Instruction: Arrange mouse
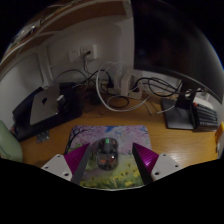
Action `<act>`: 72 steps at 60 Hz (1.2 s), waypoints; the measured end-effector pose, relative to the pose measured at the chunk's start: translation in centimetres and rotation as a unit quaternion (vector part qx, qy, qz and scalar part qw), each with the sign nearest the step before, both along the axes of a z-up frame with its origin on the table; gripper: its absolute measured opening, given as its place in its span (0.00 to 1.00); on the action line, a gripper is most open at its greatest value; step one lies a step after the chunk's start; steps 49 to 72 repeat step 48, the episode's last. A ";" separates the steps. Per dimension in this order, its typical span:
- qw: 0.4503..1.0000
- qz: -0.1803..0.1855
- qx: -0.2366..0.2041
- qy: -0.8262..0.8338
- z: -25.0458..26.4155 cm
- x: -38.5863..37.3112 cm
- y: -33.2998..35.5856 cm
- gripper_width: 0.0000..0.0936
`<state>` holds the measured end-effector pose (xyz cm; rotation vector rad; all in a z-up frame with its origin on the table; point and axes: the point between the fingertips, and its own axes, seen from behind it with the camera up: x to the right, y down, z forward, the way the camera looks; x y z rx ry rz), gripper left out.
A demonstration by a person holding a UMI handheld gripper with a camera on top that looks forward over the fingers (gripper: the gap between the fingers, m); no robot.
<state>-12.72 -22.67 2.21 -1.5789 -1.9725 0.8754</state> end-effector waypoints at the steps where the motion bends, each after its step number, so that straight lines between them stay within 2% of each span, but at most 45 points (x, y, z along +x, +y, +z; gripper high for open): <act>1: 1.000 -0.001 0.000 -0.002 0.6 0.4 0.3 0.91; 15: 0.999 -0.020 0.004 -0.033 9.3 7.1 7.9 0.92; 26: 0.997 -0.059 0.021 -0.047 12.3 10.7 14.0 0.92; 48: 0.991 -0.121 0.044 -0.046 12.8 13.0 21.1 0.92; 72: 0.991 -0.121 0.044 -0.046 12.8 13.0 21.1 0.92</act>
